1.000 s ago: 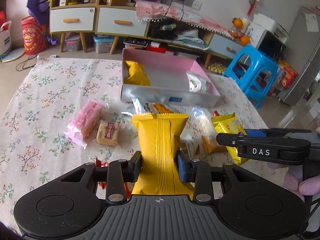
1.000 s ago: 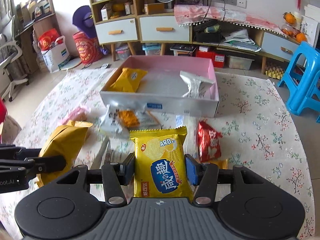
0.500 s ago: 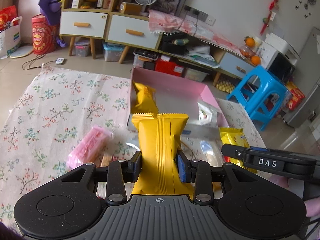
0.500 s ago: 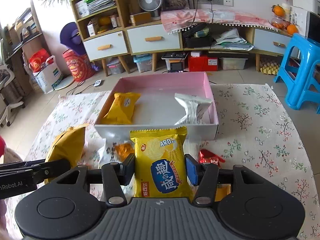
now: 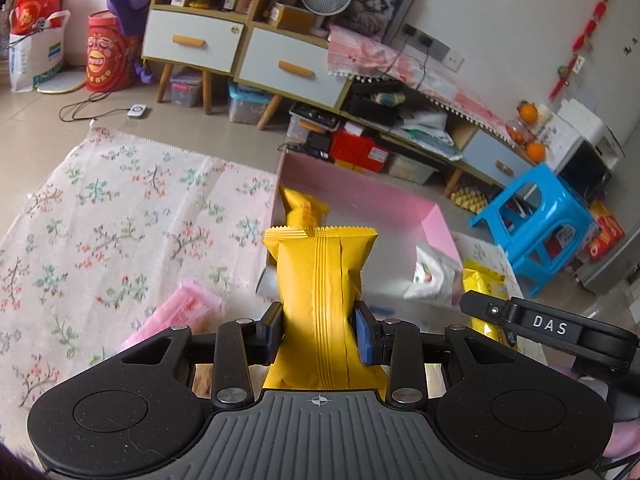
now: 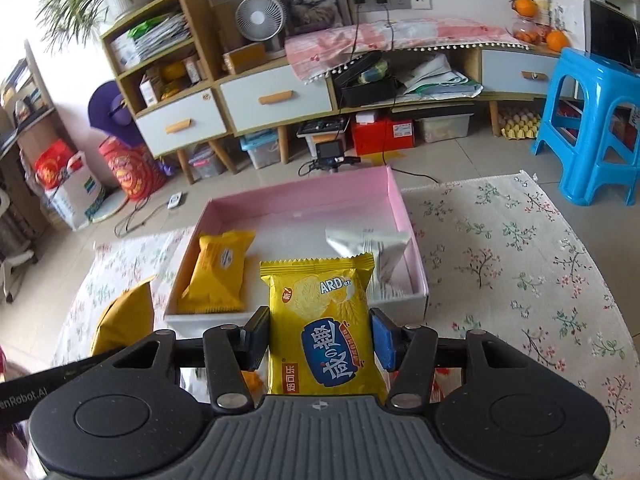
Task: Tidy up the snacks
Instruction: 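Lift both held packets and carry them over the box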
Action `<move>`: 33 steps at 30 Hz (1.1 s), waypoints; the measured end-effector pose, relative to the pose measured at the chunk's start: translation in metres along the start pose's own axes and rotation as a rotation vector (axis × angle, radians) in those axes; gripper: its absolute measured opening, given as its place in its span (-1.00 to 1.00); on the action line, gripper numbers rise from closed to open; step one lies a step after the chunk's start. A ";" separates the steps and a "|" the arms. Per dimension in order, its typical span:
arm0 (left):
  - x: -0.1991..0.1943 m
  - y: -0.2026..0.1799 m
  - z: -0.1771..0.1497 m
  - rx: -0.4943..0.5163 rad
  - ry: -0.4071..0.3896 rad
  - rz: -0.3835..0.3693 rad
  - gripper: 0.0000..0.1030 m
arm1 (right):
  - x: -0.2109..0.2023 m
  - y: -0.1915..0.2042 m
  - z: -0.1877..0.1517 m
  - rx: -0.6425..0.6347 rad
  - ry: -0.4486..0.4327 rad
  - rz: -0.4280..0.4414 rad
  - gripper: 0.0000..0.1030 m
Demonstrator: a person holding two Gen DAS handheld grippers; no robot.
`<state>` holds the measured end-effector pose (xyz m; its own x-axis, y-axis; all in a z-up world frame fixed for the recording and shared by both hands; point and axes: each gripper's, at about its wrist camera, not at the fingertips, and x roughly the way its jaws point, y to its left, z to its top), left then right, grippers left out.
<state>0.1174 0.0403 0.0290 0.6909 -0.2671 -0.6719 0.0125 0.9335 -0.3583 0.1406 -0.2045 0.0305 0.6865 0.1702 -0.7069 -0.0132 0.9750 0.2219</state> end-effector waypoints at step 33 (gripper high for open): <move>0.148 -0.047 0.047 0.139 -0.049 -0.009 -0.34 | 0.093 -0.045 0.052 0.125 -0.080 0.070 -0.17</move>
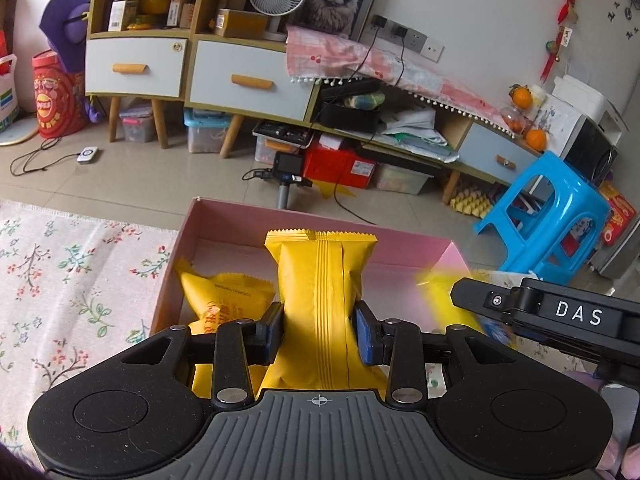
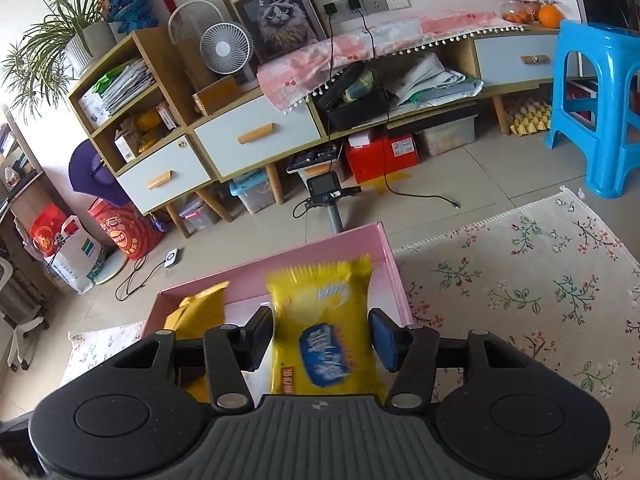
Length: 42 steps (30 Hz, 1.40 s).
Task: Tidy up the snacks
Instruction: 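Lower both packets into the box and open both grippers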
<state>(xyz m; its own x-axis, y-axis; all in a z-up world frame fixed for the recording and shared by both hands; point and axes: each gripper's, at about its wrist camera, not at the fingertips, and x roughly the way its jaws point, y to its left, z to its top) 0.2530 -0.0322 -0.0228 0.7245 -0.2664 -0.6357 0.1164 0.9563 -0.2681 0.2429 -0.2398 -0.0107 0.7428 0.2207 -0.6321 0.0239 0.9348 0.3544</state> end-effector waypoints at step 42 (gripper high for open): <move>-0.117 0.009 -0.024 0.076 0.004 0.009 0.83 | -0.092 0.041 -0.017 -0.094 0.017 -0.050 0.71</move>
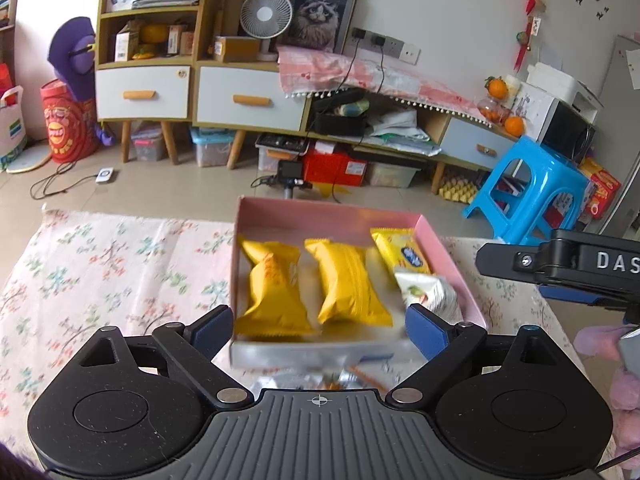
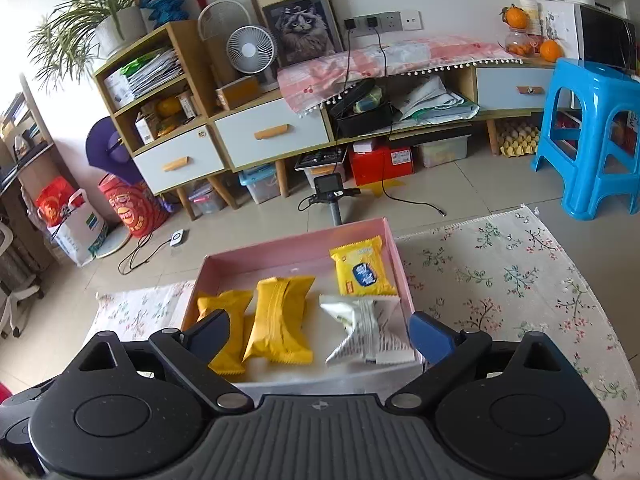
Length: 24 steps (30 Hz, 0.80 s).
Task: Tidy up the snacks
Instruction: 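Lower both packets into the box and open both grippers, then move the left gripper to the red packet and close on it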
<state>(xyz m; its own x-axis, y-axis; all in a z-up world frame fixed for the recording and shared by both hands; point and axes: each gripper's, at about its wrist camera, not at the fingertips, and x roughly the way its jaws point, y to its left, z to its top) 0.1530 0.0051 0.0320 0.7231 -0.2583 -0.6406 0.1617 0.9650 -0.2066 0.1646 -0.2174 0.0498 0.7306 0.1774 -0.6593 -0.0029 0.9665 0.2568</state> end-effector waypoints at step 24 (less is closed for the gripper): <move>-0.050 0.063 -0.062 -0.122 0.091 0.045 0.89 | -0.029 0.024 -0.079 -0.159 0.063 0.054 0.78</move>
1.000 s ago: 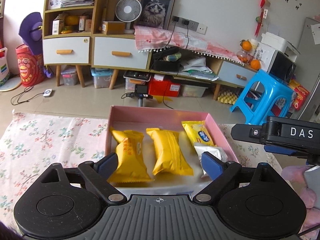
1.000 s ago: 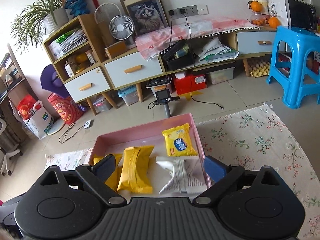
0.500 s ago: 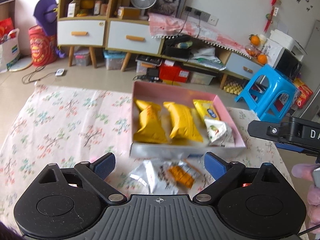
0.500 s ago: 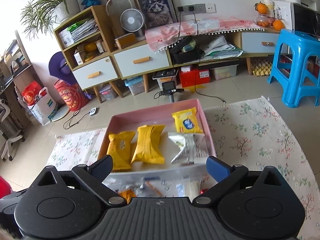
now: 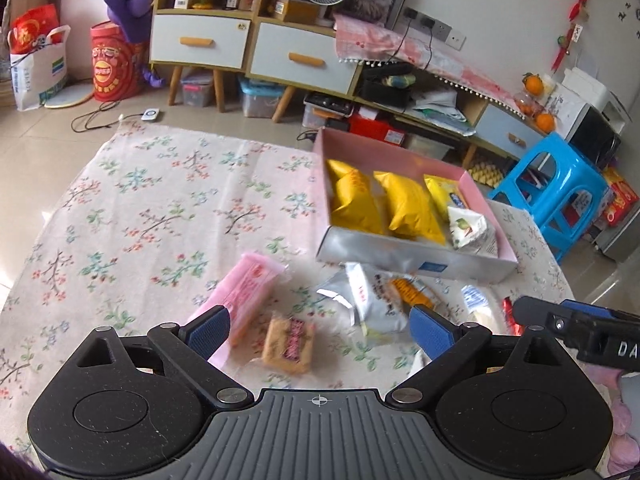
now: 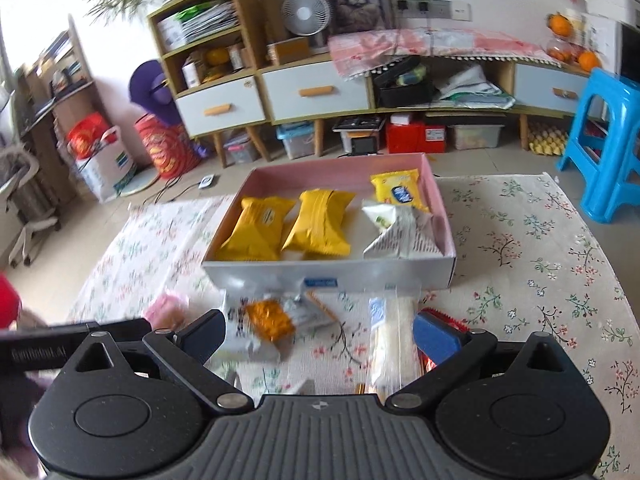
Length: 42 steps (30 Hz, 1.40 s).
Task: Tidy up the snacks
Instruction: 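Move the left gripper to the red packet and close on it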
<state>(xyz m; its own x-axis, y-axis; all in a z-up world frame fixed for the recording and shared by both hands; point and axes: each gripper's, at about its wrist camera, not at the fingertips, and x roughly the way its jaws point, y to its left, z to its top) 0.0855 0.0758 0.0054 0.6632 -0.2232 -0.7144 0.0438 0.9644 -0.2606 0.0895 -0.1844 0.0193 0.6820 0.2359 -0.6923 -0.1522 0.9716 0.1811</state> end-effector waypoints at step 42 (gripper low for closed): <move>0.013 -0.002 -0.087 0.397 0.146 -0.057 0.67 | 0.030 0.057 -0.072 -0.612 0.106 0.053 0.79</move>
<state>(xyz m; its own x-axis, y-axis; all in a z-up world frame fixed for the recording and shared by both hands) 0.0293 0.0584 -0.0599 0.5400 -0.2684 -0.7977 0.3805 0.9233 -0.0531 0.0493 -0.1207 -0.0415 0.5921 0.2542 -0.7647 -0.5876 0.7856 -0.1939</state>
